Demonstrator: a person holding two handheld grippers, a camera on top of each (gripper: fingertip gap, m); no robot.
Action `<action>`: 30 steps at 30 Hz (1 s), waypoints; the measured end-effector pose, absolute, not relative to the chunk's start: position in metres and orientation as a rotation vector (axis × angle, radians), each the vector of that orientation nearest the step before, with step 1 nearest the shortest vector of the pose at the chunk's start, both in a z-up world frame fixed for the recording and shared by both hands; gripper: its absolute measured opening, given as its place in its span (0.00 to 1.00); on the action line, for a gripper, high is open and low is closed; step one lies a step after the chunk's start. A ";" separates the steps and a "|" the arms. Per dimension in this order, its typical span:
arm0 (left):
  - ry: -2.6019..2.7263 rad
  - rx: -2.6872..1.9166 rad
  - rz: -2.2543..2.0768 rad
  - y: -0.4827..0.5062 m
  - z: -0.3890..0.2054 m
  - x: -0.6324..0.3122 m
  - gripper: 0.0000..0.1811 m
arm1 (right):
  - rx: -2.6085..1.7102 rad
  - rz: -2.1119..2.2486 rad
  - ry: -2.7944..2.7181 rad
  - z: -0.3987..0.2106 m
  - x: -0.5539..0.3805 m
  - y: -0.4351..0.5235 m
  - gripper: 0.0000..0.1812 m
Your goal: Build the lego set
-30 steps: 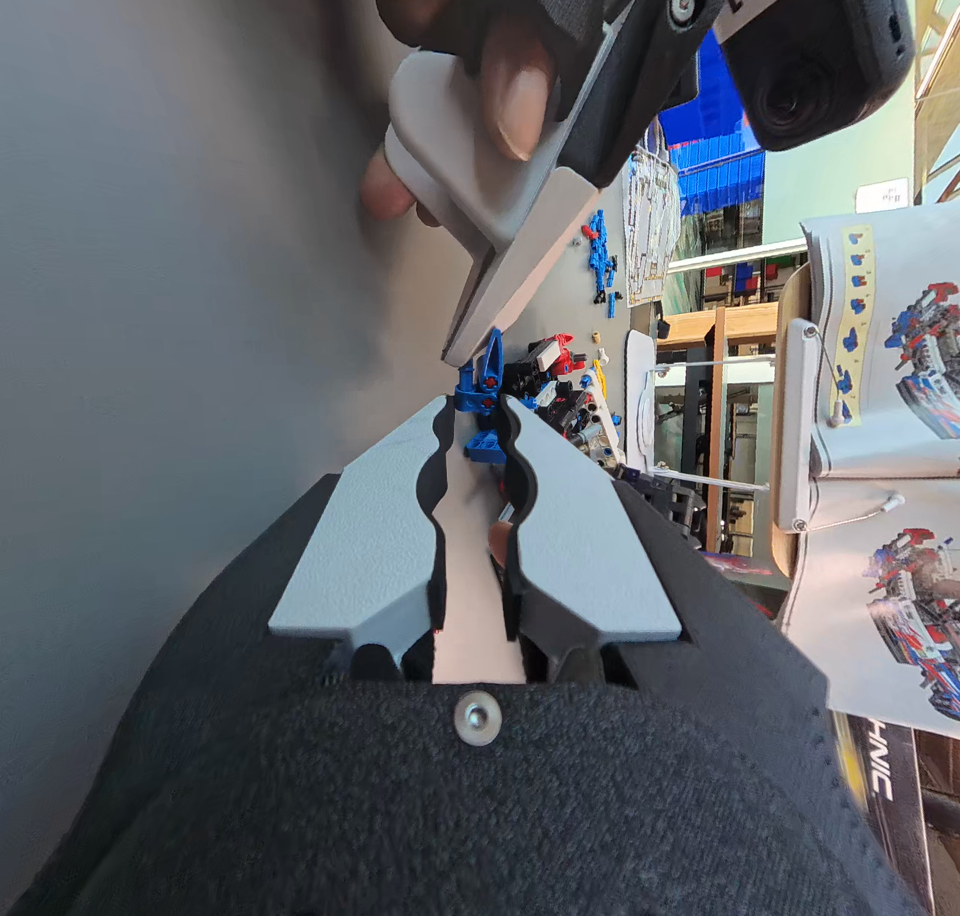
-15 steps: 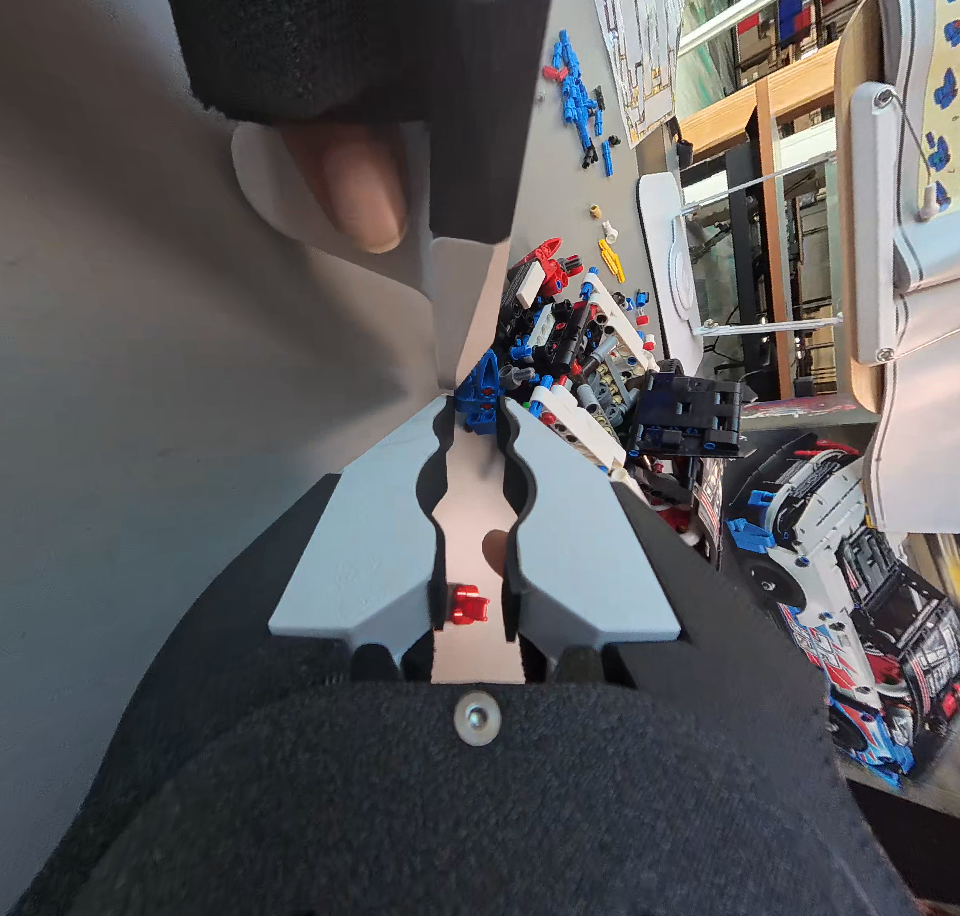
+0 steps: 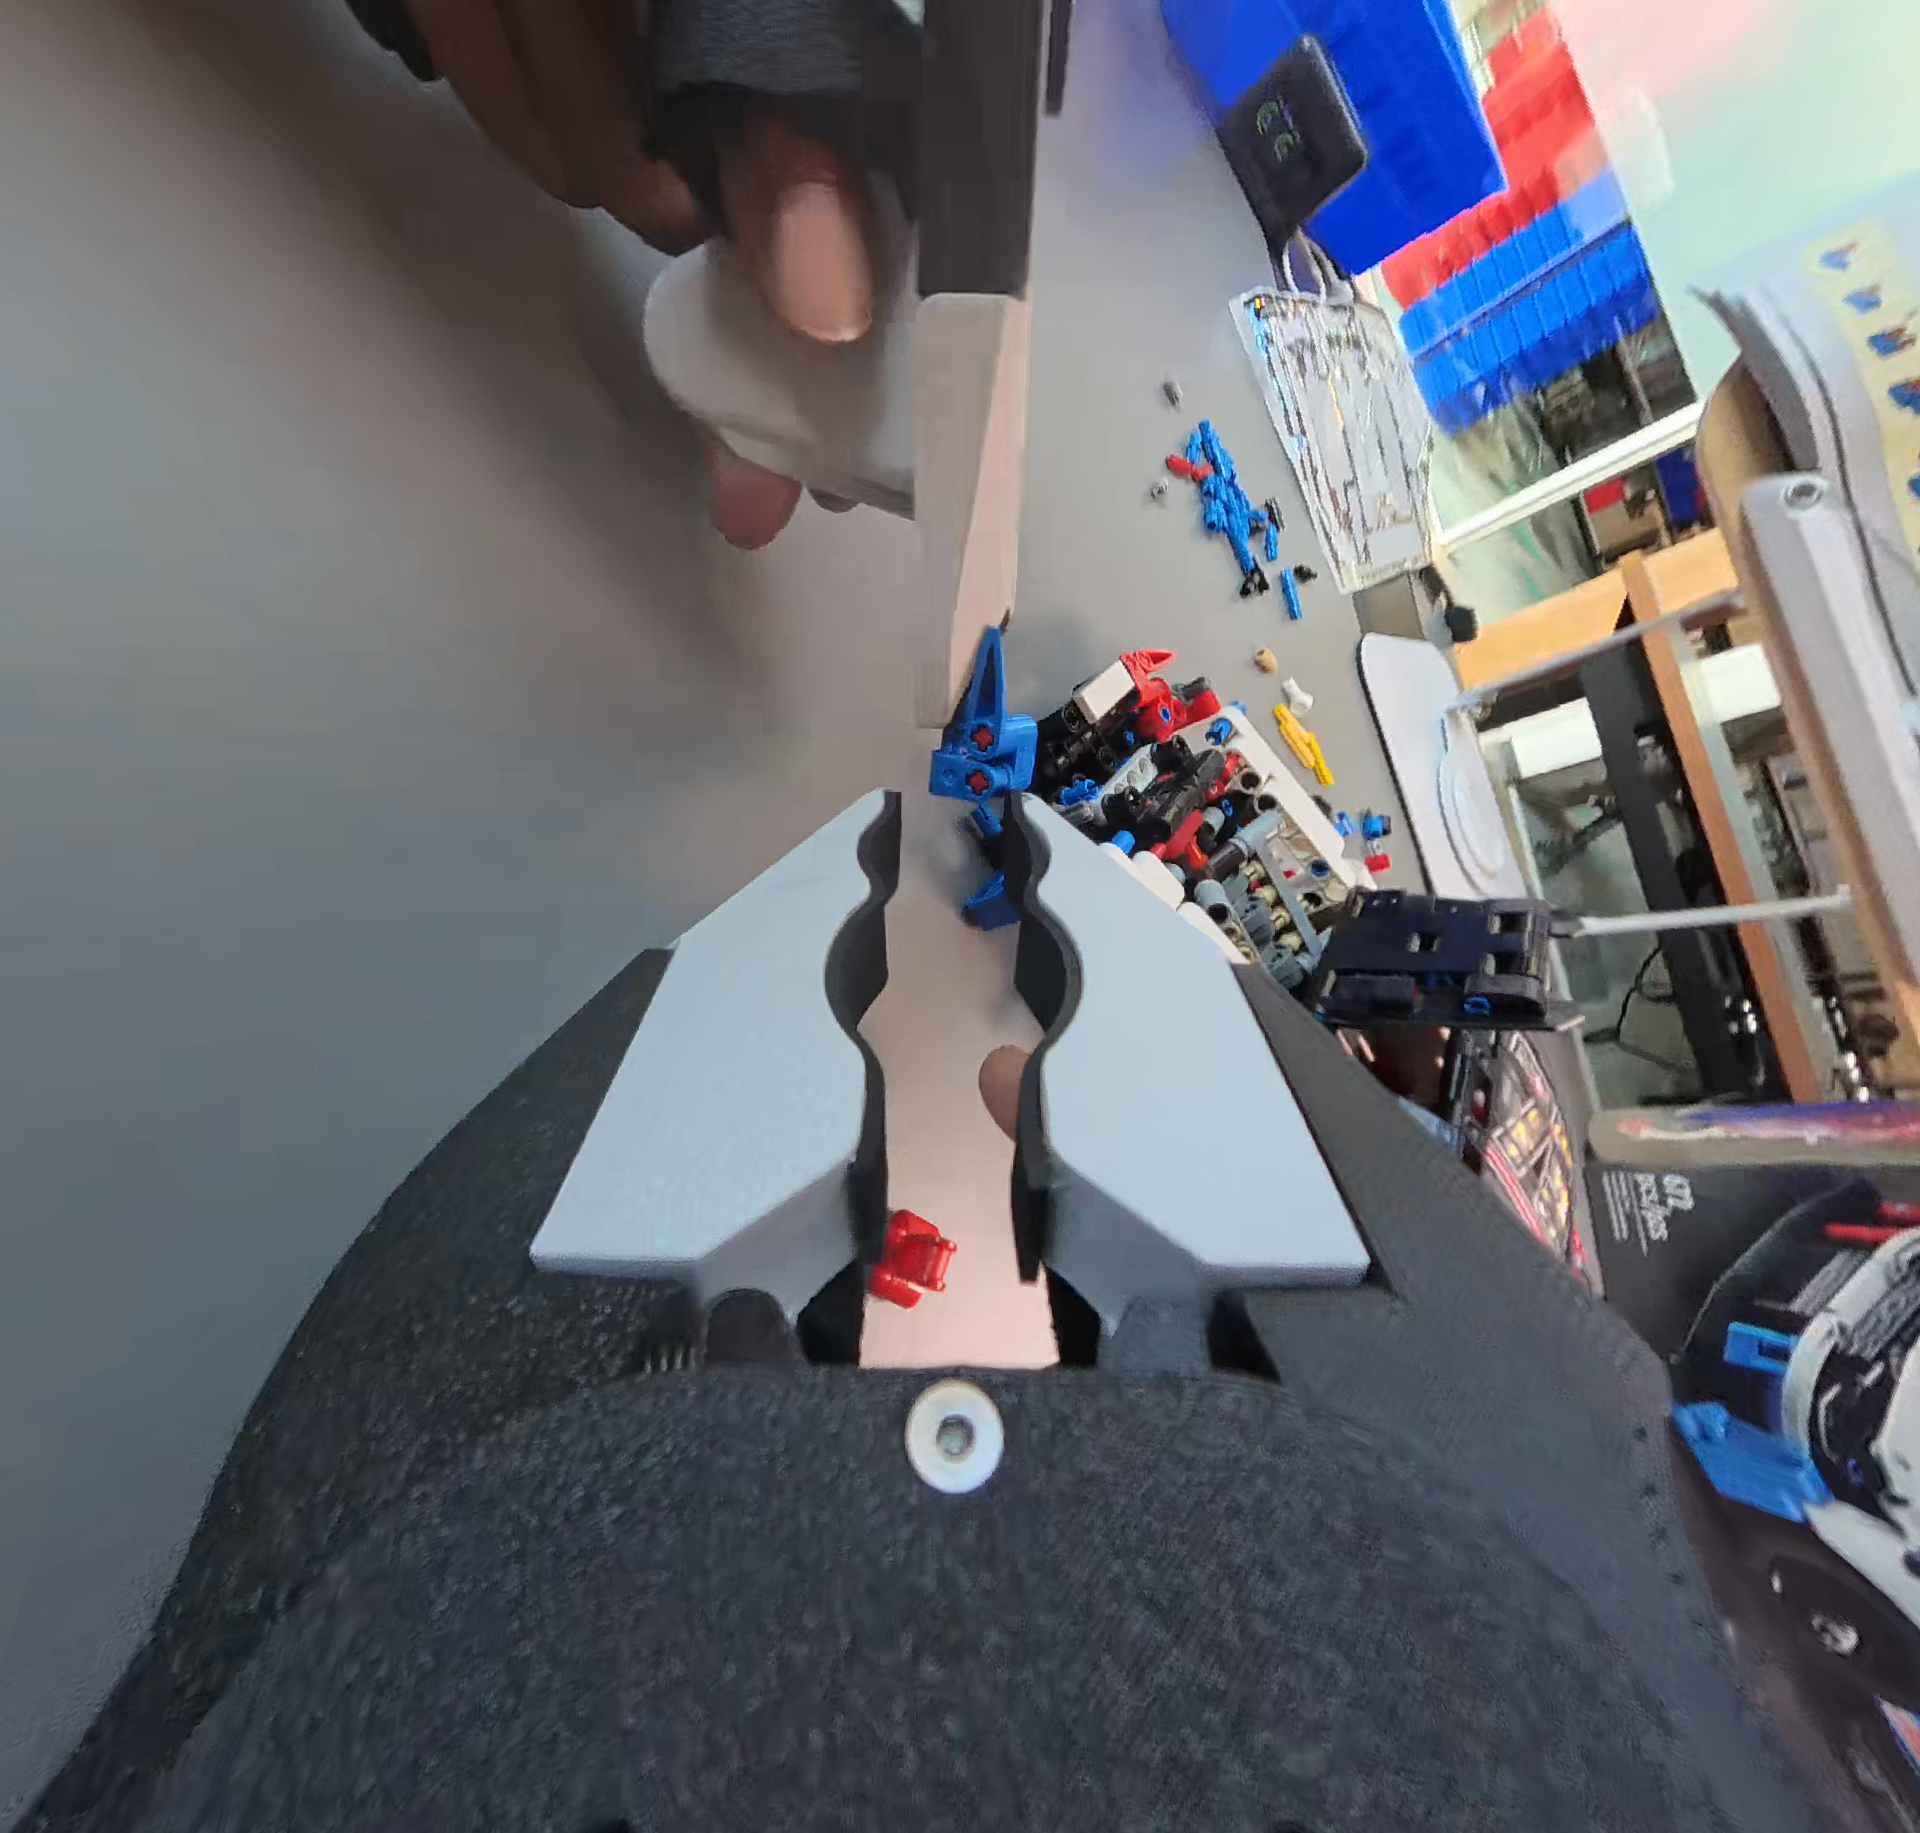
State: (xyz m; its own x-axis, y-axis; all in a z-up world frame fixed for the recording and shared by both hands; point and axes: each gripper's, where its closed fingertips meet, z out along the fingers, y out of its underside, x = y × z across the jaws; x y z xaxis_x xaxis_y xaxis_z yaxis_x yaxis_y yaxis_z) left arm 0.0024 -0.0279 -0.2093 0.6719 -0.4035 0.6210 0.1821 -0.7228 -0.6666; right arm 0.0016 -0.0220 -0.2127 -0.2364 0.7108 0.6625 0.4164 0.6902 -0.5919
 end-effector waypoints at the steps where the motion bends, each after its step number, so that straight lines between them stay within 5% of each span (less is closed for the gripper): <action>1: 0.141 -2.138 -1.079 -0.029 -0.207 0.001 0.01 | -0.829 0.372 -1.881 -0.211 0.003 -0.025 0.08; 13: 0.106 -1.987 -1.401 -0.041 -0.179 0.007 0.01 | -0.722 0.478 -1.784 -0.185 0.001 -0.038 0.04; 20: 0.137 -1.868 -1.601 -0.053 -0.159 0.015 0.00 | -0.874 0.836 -1.726 -0.167 0.005 -0.048 0.14; 30: 0.232 -1.826 -1.622 -0.060 -0.151 0.021 0.00 | -0.879 0.952 -1.715 -0.156 0.011 -0.053 0.07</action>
